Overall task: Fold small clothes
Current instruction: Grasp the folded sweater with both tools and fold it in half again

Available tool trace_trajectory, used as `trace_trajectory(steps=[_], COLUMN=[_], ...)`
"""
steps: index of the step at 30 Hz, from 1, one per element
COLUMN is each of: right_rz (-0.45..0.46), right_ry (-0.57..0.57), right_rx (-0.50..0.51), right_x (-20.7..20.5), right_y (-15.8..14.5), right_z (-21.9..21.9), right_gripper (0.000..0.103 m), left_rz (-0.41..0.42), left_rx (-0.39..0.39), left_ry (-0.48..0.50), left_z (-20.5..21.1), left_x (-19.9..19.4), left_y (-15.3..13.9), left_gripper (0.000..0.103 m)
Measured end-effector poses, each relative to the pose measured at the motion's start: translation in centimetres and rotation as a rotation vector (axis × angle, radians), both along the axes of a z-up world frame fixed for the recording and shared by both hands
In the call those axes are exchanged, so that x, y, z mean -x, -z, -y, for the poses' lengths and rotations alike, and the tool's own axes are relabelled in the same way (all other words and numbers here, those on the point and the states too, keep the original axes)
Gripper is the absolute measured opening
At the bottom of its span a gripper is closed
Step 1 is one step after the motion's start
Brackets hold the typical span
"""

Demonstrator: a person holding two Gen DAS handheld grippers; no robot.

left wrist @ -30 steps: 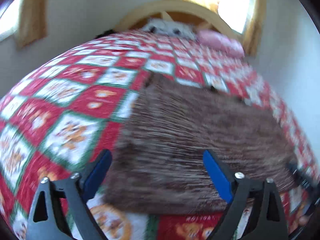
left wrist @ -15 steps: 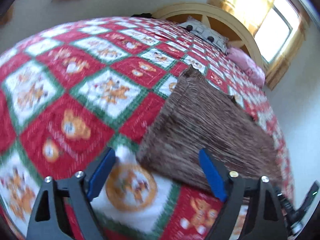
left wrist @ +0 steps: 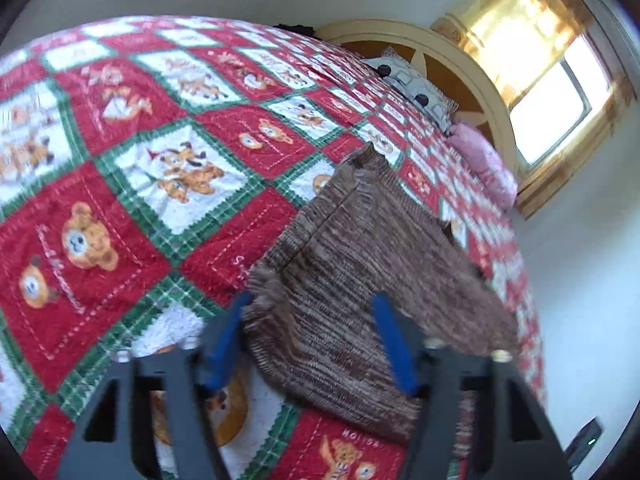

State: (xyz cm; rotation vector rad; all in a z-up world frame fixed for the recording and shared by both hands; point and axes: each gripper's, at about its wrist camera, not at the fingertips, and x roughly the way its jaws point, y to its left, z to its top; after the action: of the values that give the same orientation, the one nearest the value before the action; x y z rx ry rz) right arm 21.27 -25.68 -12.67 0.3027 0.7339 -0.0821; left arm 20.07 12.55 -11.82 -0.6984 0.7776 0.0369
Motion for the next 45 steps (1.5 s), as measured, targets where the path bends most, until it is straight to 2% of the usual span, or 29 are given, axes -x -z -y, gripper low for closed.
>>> trace_trajectory(steps=[1,3,4,6,11,15,20,24,29,31,34,35,36,38,40,42,45], right_rz=[0.0,-0.001,-0.001,-0.001,0.0,0.002,0.002,0.01,0.022,0.049,0.098,0.102,0.101,0.101,0.071,0.004,-0.072], right_ry=[0.0,0.0,0.0,0.0,-0.001,-0.001,-0.002,-0.002,-0.001,-0.026,-0.122,-0.165,-0.232,-0.306,-0.361,-0.441,-0.499], right_rx=[0.001,0.004,0.005,0.003,0.002,-0.002,-0.005,-0.023,-0.017,-0.081,-0.178,-0.195,-0.236,-0.317,-0.343,-0.352,-0.317], right_x=[0.0,0.0,0.0,0.0,0.0,0.0,0.1,0.1,0.4,0.6,-0.4,-1.2,-2.8,-5.7,-9.0,-12.9,-17.5], right_y=[0.0,0.0,0.0,0.0,0.0,0.0,0.0,0.0,-0.5,-1.3,-3.6,-4.4,-5.2,-5.6,-5.4,-4.4,-2.6], right_z=[0.0,0.0,0.0,0.0,0.0,0.1,0.2,0.4,0.1,0.0,-0.9,-1.4,-2.2,-3.3,-4.5,-6.6,-9.7], right_gripper=[0.008,0.008,0.008,0.008,0.008,0.008,0.008,0.008,0.008,0.008,0.009,0.019,0.045,0.077,0.077,0.077,0.073], left_rz=[-0.002,-0.016,-0.018,-0.018,-0.007,0.094,0.238,0.25,0.172,0.166,0.182,0.18,0.178,0.185,0.192,0.194,0.196], left_rx=[-0.002,-0.03,-0.03,-0.016,-0.067,-0.109,-0.248,-0.285,-0.246,-0.24,-0.2,-0.193,-0.187,-0.174,-0.153,-0.126,-0.102], left_ry=[-0.005,-0.024,-0.031,-0.031,0.055,0.136,0.323,0.452,0.474,0.483,0.484,0.486,0.488,0.486,0.477,0.473,0.469], left_z=[0.0,-0.1,-0.2,-0.3,1.5,4.2,10.5,14.0,14.3,14.2,13.8,13.8,13.9,13.8,13.6,13.2,12.9], left_x=[0.1,0.3,0.4,0.3,-1.0,-1.3,-0.4,0.2,-0.3,-0.1,0.1,0.1,0.1,0.2,0.3,0.3,0.3], left_y=[0.1,0.4,0.5,0.4,-1.2,-3.8,-6.9,-5.6,-2.7,-2.3,-2.3,-2.2,-2.1,-2.0,-1.9,-1.7,-1.6], left_gripper=[0.039,0.018,0.016,0.016,0.015,0.012,0.012,0.012,0.012,0.012,0.012,0.012,0.012,0.012,0.012,0.012,0.012])
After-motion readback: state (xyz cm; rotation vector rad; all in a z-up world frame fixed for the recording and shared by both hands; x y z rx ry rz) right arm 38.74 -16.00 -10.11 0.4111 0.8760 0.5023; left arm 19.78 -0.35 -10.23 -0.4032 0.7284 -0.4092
